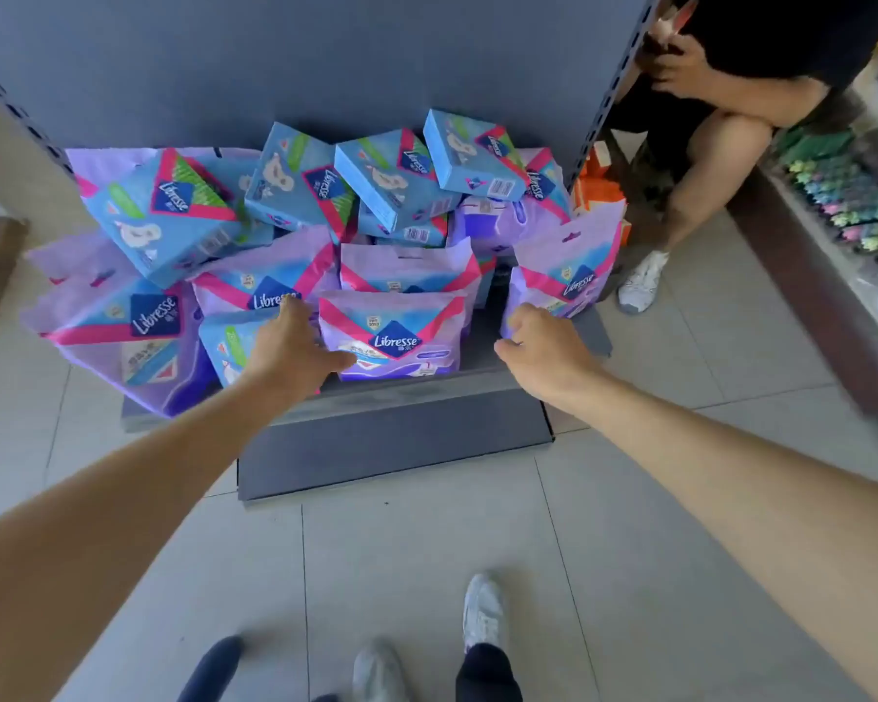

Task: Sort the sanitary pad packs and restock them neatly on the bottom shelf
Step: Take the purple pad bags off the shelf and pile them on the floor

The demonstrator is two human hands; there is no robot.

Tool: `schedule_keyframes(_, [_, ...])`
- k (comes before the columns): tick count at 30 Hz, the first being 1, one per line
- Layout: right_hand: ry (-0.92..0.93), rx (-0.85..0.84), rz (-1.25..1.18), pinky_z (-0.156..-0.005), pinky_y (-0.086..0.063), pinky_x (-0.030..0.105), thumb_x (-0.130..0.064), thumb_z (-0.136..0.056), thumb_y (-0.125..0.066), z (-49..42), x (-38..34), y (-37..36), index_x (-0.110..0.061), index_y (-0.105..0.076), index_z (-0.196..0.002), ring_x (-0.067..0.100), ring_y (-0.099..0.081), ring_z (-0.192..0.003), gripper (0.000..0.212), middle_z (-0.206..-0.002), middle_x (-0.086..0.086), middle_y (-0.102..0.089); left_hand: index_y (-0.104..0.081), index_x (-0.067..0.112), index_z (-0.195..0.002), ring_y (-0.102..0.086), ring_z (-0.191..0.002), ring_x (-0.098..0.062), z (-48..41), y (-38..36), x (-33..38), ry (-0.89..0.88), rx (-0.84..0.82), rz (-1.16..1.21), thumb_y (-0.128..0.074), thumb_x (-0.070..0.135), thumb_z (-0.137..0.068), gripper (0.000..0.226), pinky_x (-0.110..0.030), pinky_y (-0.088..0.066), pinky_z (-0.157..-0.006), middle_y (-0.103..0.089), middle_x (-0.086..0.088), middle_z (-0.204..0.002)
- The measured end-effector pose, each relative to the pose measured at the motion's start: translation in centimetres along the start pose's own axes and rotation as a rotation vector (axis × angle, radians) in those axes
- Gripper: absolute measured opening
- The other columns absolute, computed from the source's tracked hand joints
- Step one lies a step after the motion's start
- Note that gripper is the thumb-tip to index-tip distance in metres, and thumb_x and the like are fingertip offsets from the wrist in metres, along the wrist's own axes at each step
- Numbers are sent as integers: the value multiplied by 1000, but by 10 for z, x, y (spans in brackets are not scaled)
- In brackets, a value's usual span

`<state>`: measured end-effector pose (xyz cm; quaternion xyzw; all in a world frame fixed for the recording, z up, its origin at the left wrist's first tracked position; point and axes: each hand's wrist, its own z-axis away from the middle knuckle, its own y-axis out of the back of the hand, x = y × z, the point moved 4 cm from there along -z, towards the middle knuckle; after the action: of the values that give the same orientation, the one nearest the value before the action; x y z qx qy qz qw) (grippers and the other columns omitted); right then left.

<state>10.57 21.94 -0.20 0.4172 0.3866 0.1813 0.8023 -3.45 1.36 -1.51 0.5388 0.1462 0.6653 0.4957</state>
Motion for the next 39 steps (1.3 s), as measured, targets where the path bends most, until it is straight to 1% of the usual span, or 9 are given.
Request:
schedule_keyframes(5, [-43,-44,-171,-91,-49,45,-10,-81,-66,-35,6,-26,1,-47,-120,34,-57,-105,45,-115,17,-58,-37,5,-128,-55,-102,-30,-29,-26,-12,43,4,63,-81,12,-71,73,-35,-44,-73,-55,-17,-119])
schedule_keyframes(13, [-12,-7,-277,-70,-41,26,-10,-70,-78,-75,11,-56,-12,-36,-105,24,-56,-91,54,-112,10,-58,-53,7,-108,-60,-86,-28,-52,-37,-22,6,180,81,-84,9,-64,54,-33,-44,-69,-64,-11,-99])
schedule_keyframes(19, [26,-37,-313,-81,-50,31,-11,-56,-87,-88,15,-66,-10,-40,-126,26,-57,-107,85,-119,8,-58,-57,8,-112,-61,-83,-20,-56,-47,-16,4,60,132,-84,12,-65,54,-24,-41,-70,-66,-2,-96])
schedule_keyframes(26, [31,31,-548,-80,-51,28,-4,-58,-87,-87,18,-67,-8,-54,-115,21,-62,-96,66,-105,3,-66,-47,9,-121,-56,-97,-23,-63,-56,-14,25,5,20,-88,31,-61,76,-31,-46,-79,-60,-1,-106])
schedule_keyframes(30, [60,113,-503,-72,-54,30,-5,-60,-85,-85,28,-62,-7,-61,-93,23,-66,-82,40,-90,4,-70,-43,15,-126,-62,-93,-34,-68,-50,-20,-19,-52,99,-64,-1,-70,62,-41,-53,-75,-63,-8,-102])
schedule_keyframes(35, [104,101,-468,-62,-49,24,-5,-65,-83,-84,39,-55,-2,-54,-84,6,-61,-64,35,-67,-10,-67,-36,24,-140,-61,-80,-18,-84,-41,-18,-77,-136,236,-51,-13,-84,69,-22,-54,-65,-64,-4,-100])
schedule_keyframes(37, [111,94,-456,-61,-50,26,-5,-65,-83,-84,42,-52,2,-52,-86,5,-58,-60,38,-61,-10,-63,-51,22,-125,-61,-64,-4,-91,-43,-14,-78,-154,186,-54,-4,-90,44,-11,-48,-52,-64,0,-87])
schedule_keyframes(38, [120,81,-468,-65,-54,32,-5,-65,-83,-84,43,-52,1,-54,-88,10,-62,-65,38,-67,-6,-65,-62,19,-102,-57,-50,2,-91,-38,-5,-124,-107,69,-54,7,-94,16,-8,-42,-42,-62,6,-71])
schedule_keyframes(39, [131,67,-481,-70,-56,38,-5,-65,-83,-83,44,-50,0,-56,-90,16,-64,-70,37,-72,-1,-67,-63,18,-79,-52,-37,1,-96,-42,-4,-95,-97,108,-51,21,-97,22,-10,-38,-33,-57,8,-54])
